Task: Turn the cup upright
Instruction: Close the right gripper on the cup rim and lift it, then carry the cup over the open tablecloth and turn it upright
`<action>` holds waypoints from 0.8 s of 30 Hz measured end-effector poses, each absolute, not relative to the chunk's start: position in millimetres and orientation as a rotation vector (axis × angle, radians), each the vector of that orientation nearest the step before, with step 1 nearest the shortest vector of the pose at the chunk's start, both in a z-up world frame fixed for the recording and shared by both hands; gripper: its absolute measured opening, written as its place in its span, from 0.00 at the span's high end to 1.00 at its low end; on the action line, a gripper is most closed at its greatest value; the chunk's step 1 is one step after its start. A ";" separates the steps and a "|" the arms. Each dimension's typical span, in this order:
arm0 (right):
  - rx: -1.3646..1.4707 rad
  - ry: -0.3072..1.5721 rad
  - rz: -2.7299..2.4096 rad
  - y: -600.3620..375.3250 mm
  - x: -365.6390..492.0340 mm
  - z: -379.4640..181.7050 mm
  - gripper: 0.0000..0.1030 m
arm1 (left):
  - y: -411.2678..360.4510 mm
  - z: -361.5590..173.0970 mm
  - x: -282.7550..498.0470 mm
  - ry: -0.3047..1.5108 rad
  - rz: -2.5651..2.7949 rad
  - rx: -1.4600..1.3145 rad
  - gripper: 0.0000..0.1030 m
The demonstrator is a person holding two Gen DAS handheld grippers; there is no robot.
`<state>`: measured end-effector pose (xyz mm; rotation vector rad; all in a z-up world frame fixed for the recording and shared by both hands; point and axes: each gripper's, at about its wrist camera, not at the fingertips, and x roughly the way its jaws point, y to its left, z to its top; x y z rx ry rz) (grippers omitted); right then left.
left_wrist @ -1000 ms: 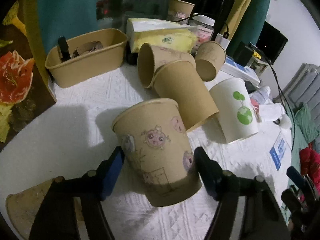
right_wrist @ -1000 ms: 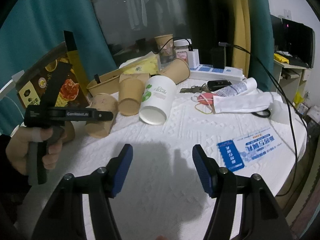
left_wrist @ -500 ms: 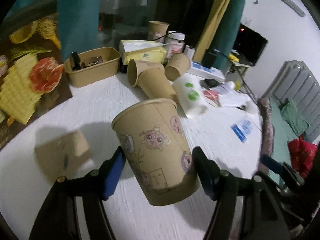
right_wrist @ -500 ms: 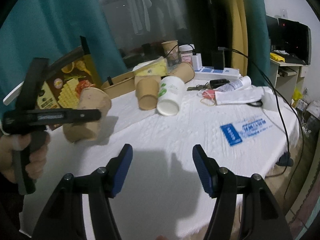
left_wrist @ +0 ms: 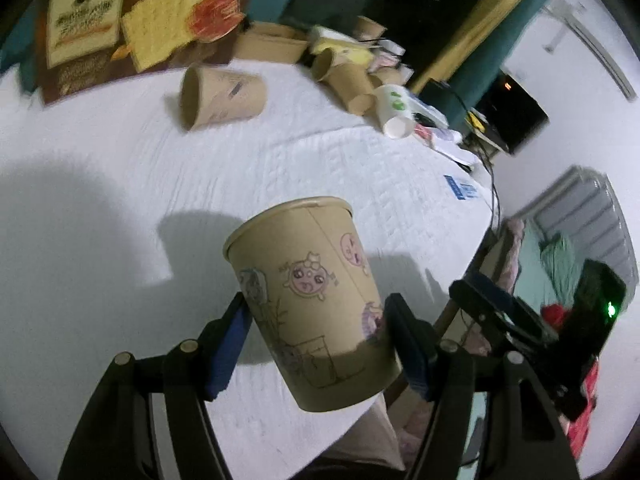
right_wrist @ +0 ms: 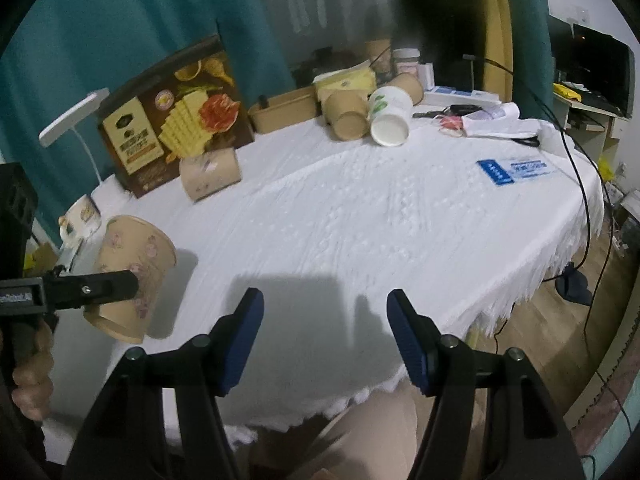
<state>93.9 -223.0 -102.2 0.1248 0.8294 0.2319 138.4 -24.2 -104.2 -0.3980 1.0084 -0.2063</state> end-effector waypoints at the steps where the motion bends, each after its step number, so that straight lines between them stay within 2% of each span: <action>1: 0.124 0.831 0.231 -221.2 91.6 -101.8 0.40 | -21.8 -110.7 136.0 1.017 -0.199 -0.427 0.33; 10: 0.089 0.840 0.214 -213.2 83.8 -95.8 0.40 | -19.7 -135.7 129.2 1.057 -0.195 -0.467 0.32; 15: 0.084 0.857 0.212 -209.3 84.8 -99.7 0.40 | -23.4 -133.2 129.9 1.060 -0.213 -0.431 0.30; 18: 0.070 0.867 0.214 -205.8 85.8 -101.0 0.40 | -20.1 -132.0 129.4 1.053 -0.212 -0.436 0.26; 24: 0.005 0.874 0.204 -199.6 92.0 -98.2 0.40 | -9.0 -114.0 119.4 0.977 -0.211 -0.426 0.23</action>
